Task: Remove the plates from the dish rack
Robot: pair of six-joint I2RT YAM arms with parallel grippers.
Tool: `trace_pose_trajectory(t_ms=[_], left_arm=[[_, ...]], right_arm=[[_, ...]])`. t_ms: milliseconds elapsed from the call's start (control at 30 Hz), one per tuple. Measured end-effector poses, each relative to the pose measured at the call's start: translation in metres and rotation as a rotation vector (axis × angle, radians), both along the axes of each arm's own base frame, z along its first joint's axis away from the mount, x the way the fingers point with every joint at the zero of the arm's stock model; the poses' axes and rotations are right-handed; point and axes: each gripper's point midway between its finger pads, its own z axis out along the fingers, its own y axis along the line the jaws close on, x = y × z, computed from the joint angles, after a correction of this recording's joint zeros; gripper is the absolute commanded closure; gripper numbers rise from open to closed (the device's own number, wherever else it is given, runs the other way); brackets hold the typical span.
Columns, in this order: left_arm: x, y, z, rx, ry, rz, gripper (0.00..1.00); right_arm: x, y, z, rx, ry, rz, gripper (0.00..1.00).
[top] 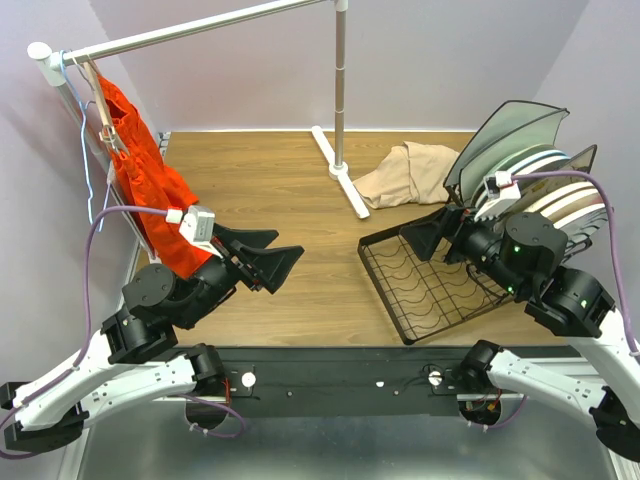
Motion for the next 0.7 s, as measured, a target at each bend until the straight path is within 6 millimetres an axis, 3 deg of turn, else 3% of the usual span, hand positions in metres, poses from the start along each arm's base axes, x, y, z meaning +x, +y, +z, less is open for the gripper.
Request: trace_pose_trajectory(t_ms=[133, 200, 433, 567, 700], left_arm=[[0.001, 0.002, -0.001, 0.004, 0.006, 0.010, 0.09], [0.005, 0.004, -0.002, 0.010, 0.016, 0.036, 0.09], [0.016, -0.002, 0.000, 0.057, 0.039, 0.078, 0.11], [0.022, -0.012, -0.010, 0.106, 0.055, 0.078, 0.19], [0.026, -0.022, -0.019, 0.155, 0.058, 0.071, 0.22]], right_arm=[[0.002, 0.002, 0.002, 0.005, -0.004, -0.001, 0.02], [0.005, 0.005, 0.006, 0.007, -0.005, -0.001, 0.11], [0.021, 0.016, 0.069, 0.071, -0.083, -0.020, 0.21], [0.029, 0.000, 0.108, 0.104, -0.160, -0.111, 0.22], [0.031, -0.036, 0.142, 0.127, -0.240, -0.259, 0.19]])
